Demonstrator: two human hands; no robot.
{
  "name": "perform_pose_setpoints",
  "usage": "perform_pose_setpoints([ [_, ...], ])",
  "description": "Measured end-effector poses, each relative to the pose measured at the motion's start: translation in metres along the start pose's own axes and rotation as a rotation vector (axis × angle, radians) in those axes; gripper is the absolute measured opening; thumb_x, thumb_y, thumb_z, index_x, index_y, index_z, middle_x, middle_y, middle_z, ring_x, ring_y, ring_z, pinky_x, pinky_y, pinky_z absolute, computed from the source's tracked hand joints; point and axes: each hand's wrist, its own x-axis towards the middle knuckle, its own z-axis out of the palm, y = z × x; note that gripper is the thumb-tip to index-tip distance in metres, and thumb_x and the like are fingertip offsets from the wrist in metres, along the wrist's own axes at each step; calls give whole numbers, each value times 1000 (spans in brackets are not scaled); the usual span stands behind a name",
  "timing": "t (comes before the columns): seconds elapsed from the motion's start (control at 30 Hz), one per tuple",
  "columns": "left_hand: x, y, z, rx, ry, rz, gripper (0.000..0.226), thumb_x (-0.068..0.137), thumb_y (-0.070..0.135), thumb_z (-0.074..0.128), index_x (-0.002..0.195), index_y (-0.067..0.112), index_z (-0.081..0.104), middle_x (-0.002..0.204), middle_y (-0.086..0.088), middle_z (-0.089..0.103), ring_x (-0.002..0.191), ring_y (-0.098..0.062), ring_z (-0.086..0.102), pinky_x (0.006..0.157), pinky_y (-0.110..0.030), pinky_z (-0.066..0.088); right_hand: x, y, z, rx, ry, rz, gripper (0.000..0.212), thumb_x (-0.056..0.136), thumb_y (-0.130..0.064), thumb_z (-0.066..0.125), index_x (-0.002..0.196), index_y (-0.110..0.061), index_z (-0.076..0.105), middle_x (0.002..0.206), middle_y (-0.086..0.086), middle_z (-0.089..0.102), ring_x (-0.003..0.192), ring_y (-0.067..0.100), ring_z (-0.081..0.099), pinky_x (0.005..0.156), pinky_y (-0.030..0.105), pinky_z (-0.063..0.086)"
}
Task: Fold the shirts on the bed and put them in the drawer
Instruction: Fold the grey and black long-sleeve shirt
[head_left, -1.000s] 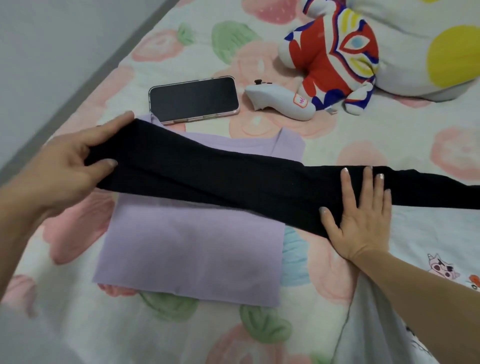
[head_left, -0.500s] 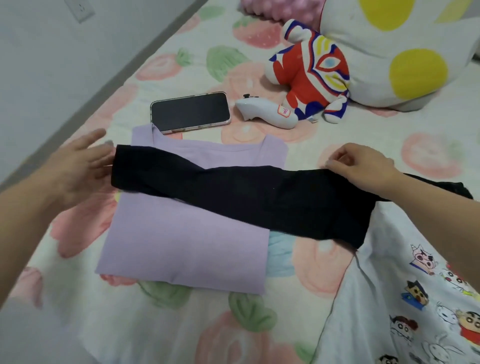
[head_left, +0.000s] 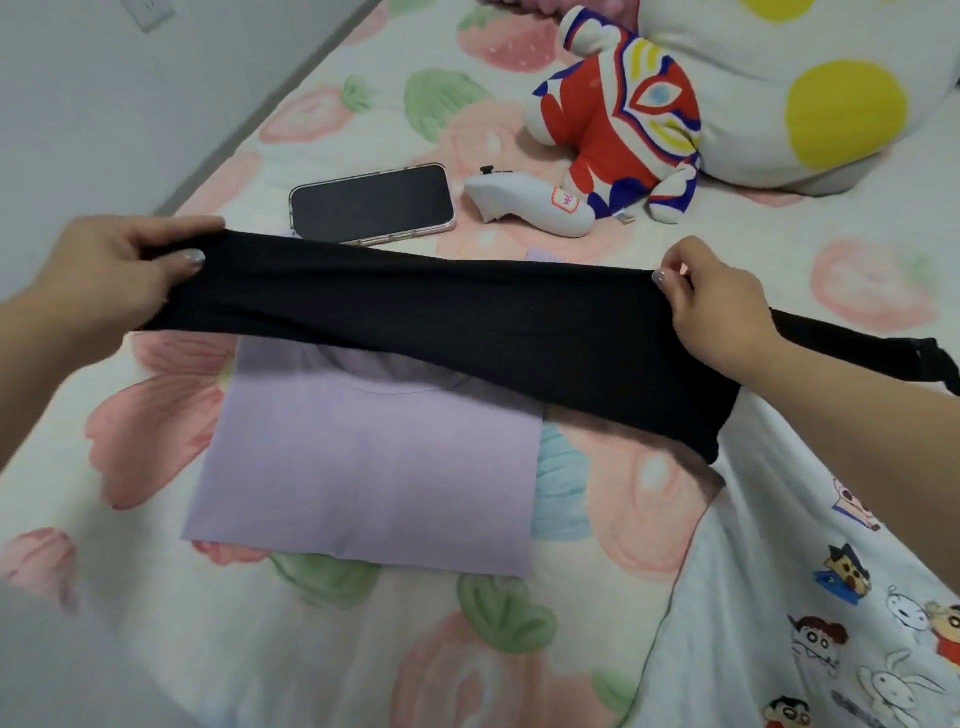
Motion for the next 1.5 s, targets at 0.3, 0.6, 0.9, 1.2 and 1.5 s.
perform_pose_setpoints([
  [0.3, -11, -20, 47, 503, 136, 23, 54, 86, 6, 50, 136, 27, 44, 125, -18, 58, 114, -40, 52, 97, -47, 40, -21, -10, 35, -227, 413, 130, 23, 87, -23, 56, 104, -7, 53, 112, 22, 48, 103, 41, 43, 82, 44, 33],
  [0.6, -120, 119, 221, 564, -290, 709, 46, 94, 46, 27, 139, 38, 35, 148, -4, 37, 140, -26, 24, 110, -46, 15, -83, -14, 80, -242, 115, 33, 61, 87, -39, 24, 145, -22, 28, 153, 12, 24, 142, 33, 17, 114, 46, 9],
  [0.9, -27, 21, 118, 919, -144, -43, 71, 77, 69, 0, 144, 47, -4, 157, 2, -6, 143, -30, -7, 112, -56, -3, -71, -13, 81, -252, -93, 86, 67, 87, -48, 27, 148, -33, 4, 158, 4, -2, 144, 26, -7, 113, 44, -11],
  [1.2, -169, 199, 321, 559, -315, 696, 51, 85, 56, 11, 125, 60, -20, 145, 10, -29, 139, -21, -25, 109, -47, -15, -144, 99, -45, 214, 281, 289, 50, 89, -31, 45, 137, -14, 43, 144, 12, 40, 136, 25, 31, 111, 30, 19],
  [1.5, -301, 307, 483, 508, -570, 1078, 53, 94, 53, 17, 136, 50, -16, 155, -1, -19, 139, -27, -25, 107, -52, -15, -378, 324, -166, -115, 265, 1153, 63, 85, -38, 60, 138, -11, 36, 131, 20, 45, 120, 38, 43, 96, 47, 37],
])
